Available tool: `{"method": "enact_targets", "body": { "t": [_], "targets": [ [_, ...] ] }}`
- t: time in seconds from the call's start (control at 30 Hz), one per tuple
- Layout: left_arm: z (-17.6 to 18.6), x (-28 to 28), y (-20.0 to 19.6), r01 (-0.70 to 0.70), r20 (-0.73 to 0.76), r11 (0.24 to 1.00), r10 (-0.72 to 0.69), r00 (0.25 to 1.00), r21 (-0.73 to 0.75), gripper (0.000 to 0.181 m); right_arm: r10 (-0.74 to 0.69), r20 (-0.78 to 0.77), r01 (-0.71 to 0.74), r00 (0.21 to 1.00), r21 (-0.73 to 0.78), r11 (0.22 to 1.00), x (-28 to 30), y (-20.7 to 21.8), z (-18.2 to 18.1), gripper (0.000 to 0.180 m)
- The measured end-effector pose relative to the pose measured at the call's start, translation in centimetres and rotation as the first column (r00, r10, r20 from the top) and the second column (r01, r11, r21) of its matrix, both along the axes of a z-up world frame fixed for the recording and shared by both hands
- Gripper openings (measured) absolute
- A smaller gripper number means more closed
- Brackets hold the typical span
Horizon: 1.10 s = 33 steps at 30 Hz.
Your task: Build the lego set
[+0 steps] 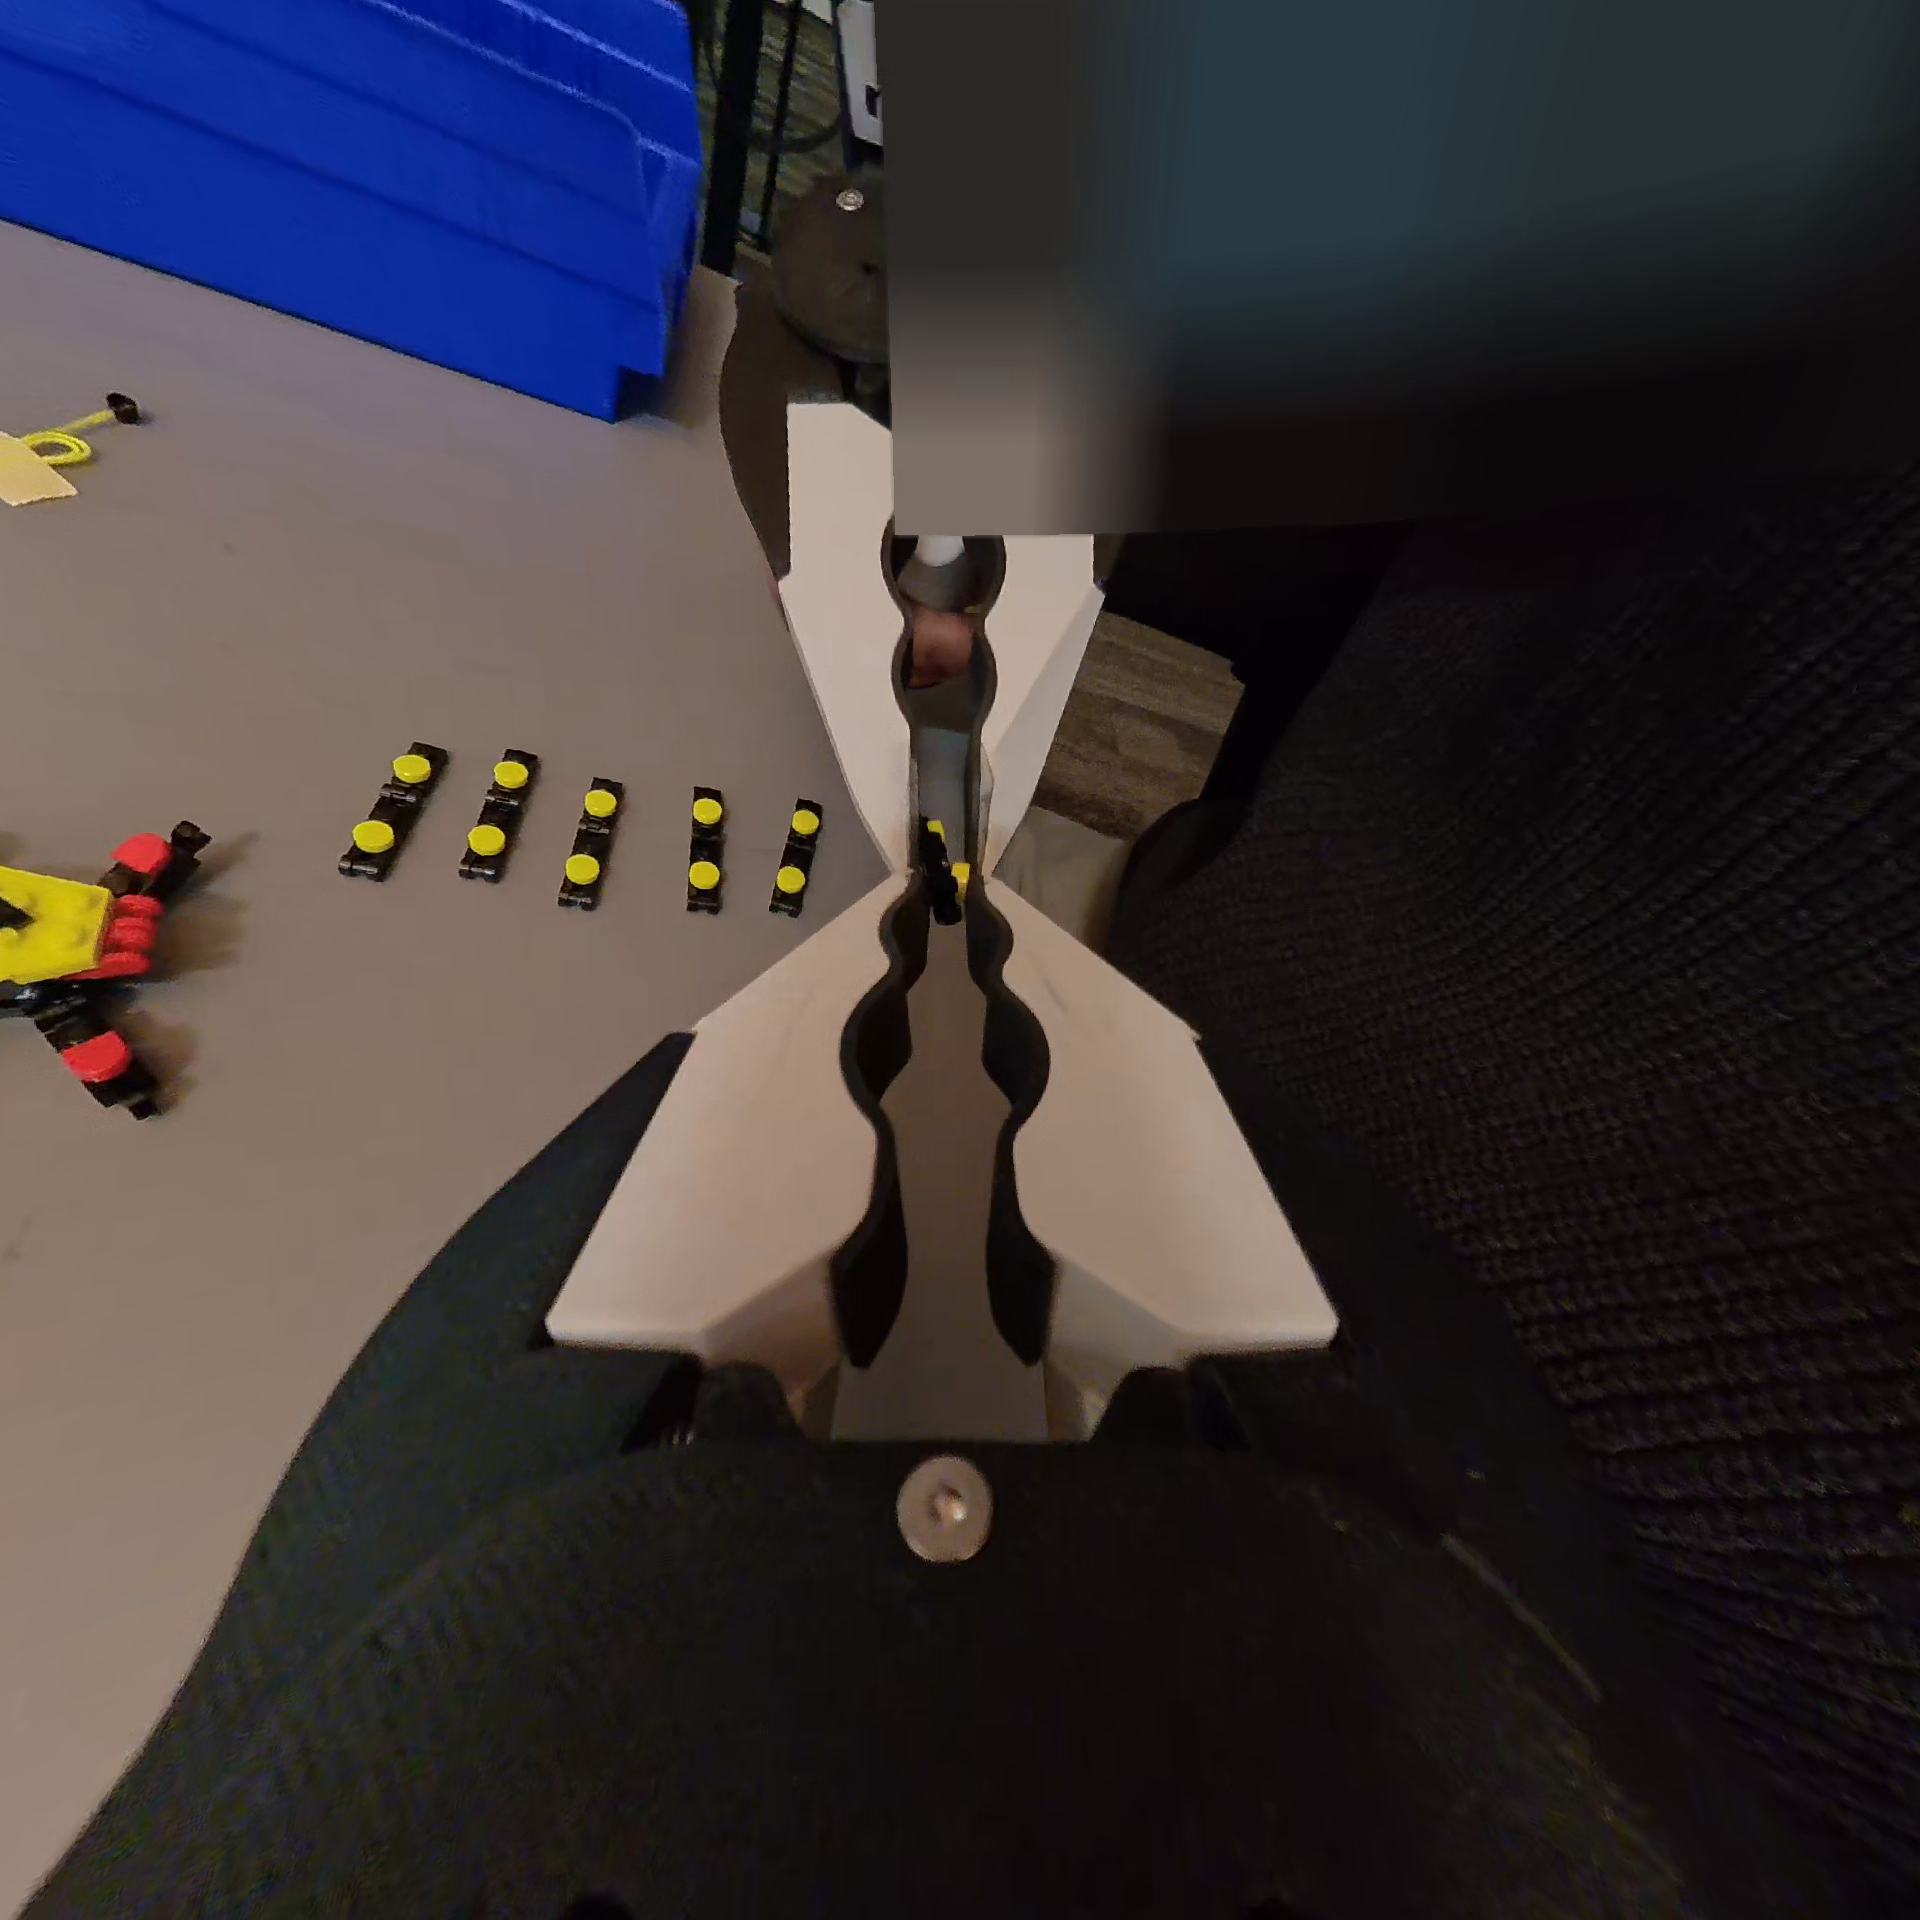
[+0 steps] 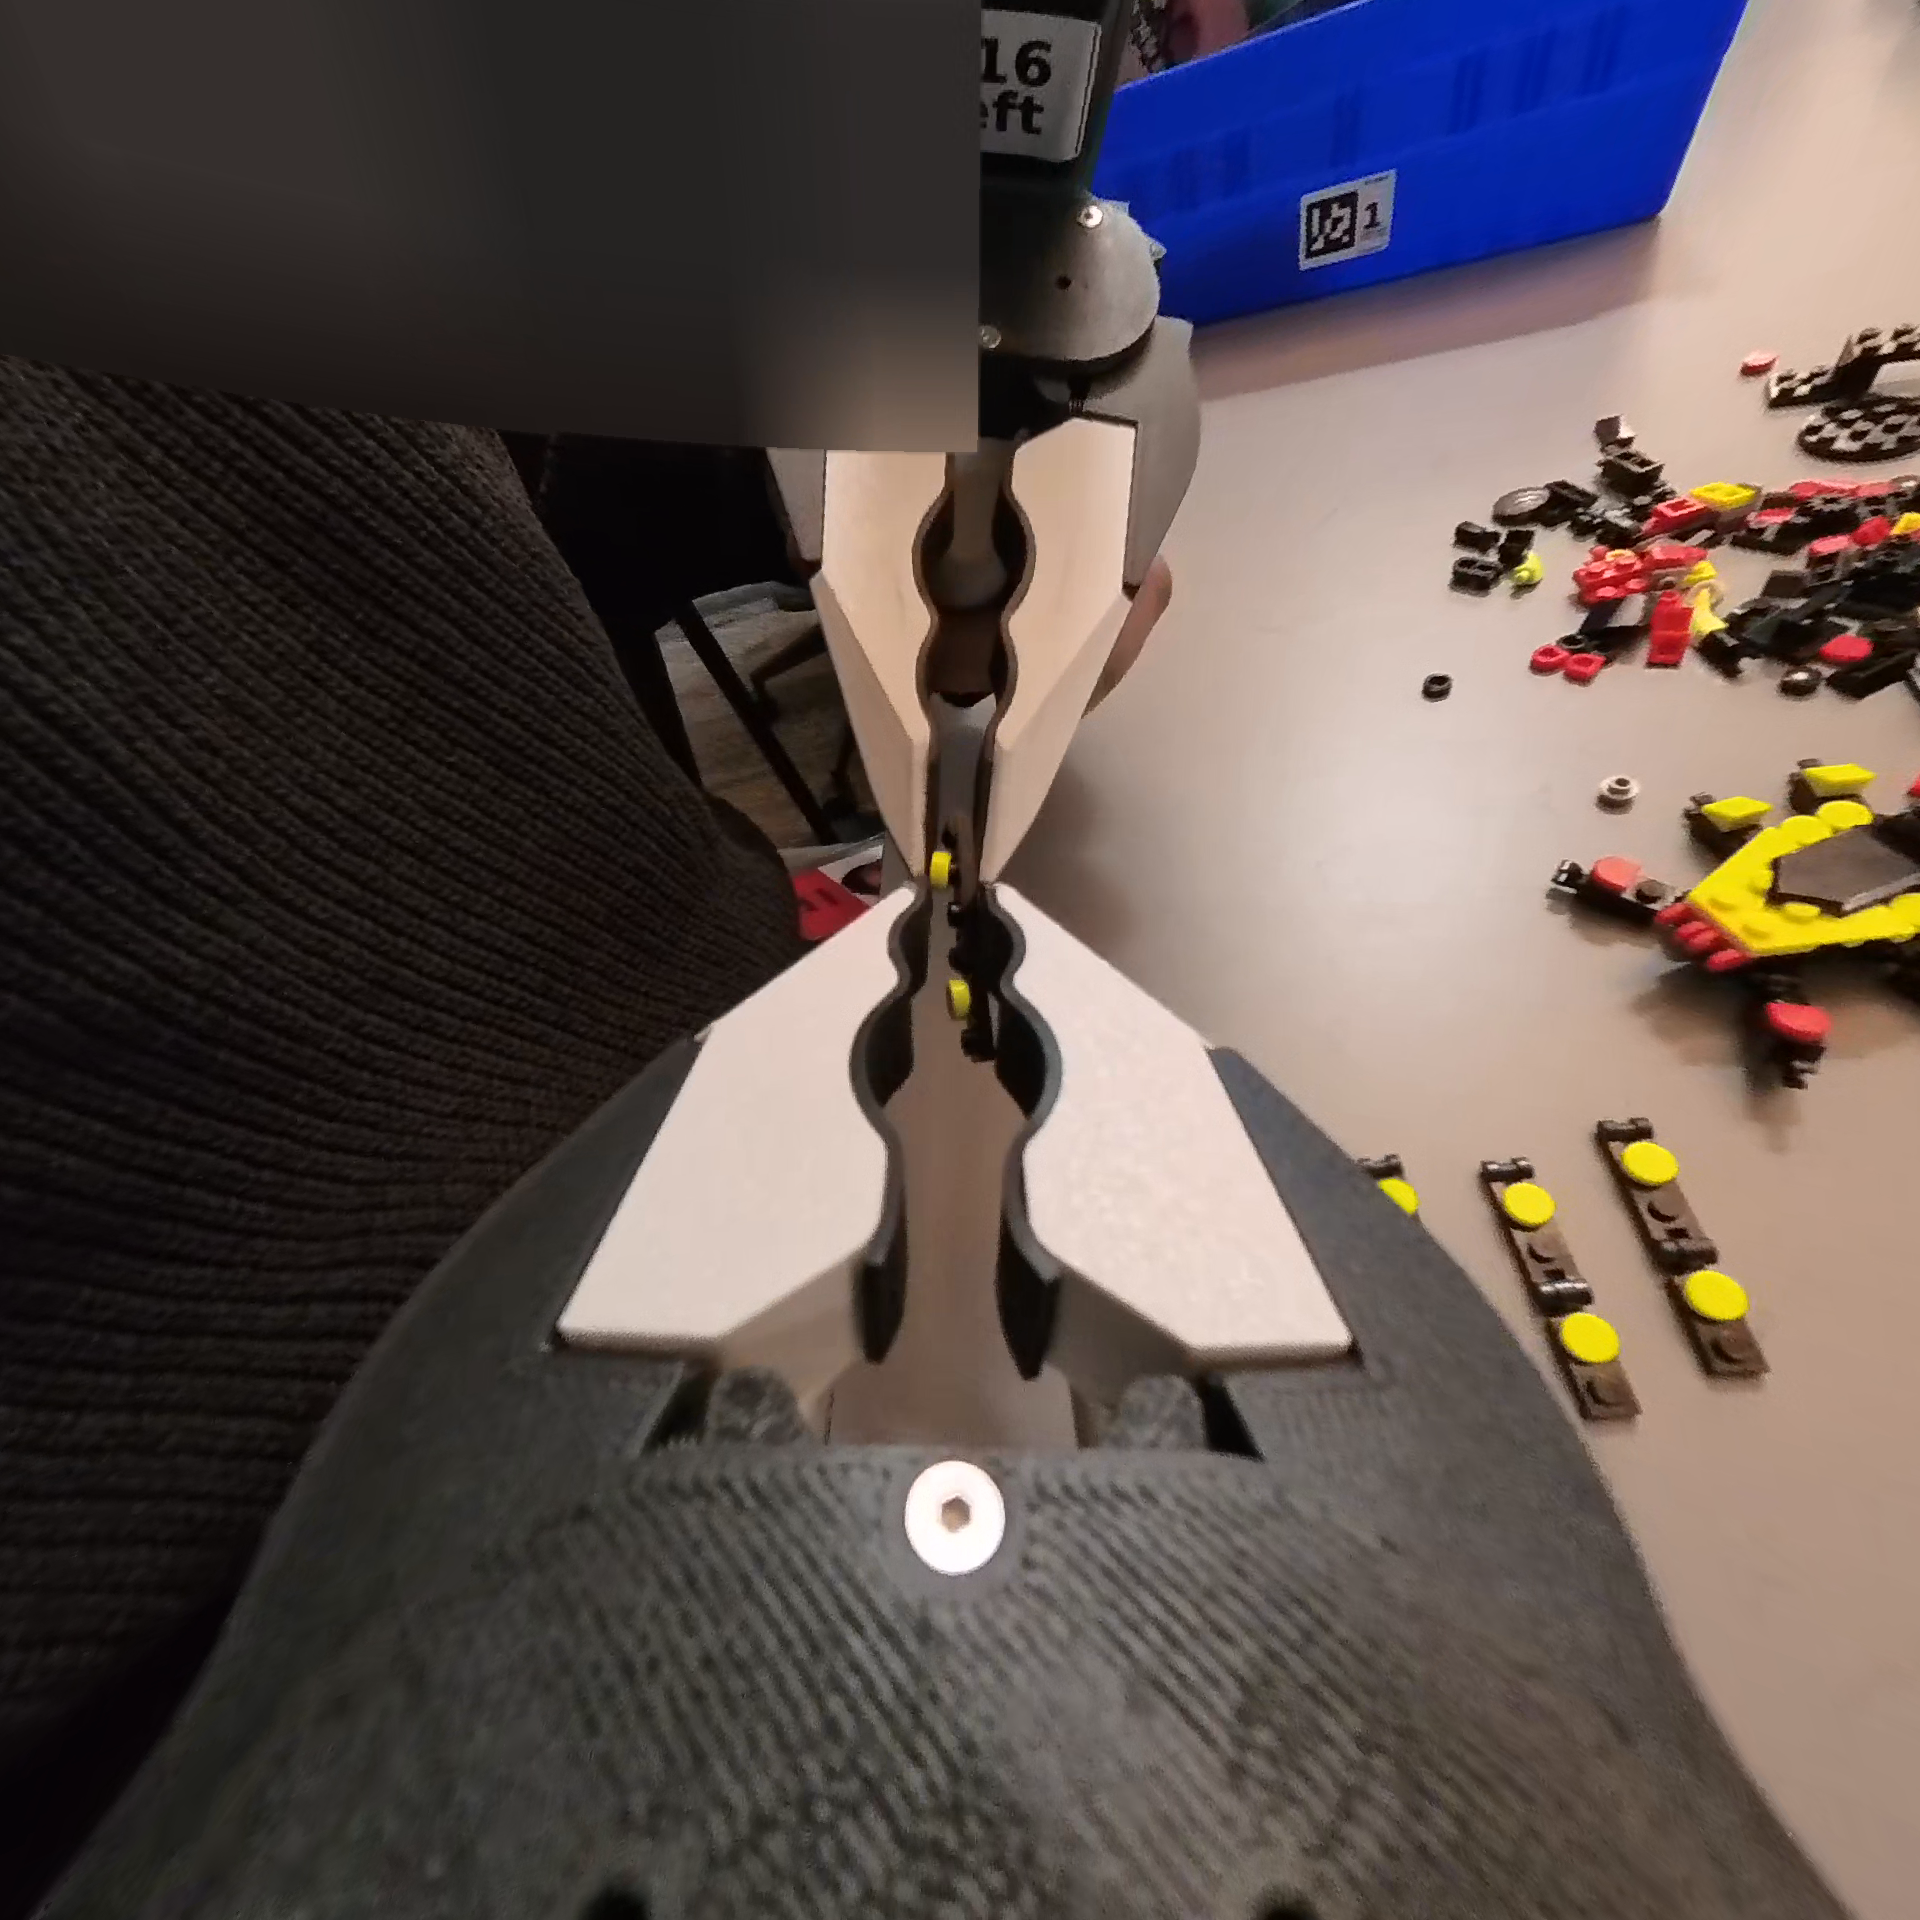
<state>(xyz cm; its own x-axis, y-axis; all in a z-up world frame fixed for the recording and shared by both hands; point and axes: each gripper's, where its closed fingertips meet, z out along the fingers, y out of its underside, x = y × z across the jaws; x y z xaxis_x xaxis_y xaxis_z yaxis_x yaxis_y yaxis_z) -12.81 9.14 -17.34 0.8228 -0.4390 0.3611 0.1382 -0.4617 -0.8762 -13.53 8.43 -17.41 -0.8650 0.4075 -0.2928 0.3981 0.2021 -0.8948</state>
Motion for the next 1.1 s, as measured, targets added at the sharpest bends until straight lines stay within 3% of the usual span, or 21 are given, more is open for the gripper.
{"method": "enact_targets", "body": {
  "t": [0.37,0.8,1.1],
  "targets": [
    [-0.8,0.0,0.0,-0.006,-0.066,1.0,0.004,0.998,-0.023,0.005,0.002,0.026,-0.004,1.0,0.066,0.998,0.0,0.0,-0.9,0.004],
    [-1.8,0.4,-0.2,0.014,-0.093,0.997,-0.021,0.995,-0.08,0.006,0.03,-0.061,-0.018,0.998,0.178,0.984,0.4,0.0,-1.7,0.004],
    [-1.4,-0.3,0.0,-0.033,-0.059,0.996,0.028,0.998,-0.081,0.008,-0.012,-0.101,0.029,0.995,0.16,0.987,-0.3,0.2,-1.3,0.003]
  ]
}}
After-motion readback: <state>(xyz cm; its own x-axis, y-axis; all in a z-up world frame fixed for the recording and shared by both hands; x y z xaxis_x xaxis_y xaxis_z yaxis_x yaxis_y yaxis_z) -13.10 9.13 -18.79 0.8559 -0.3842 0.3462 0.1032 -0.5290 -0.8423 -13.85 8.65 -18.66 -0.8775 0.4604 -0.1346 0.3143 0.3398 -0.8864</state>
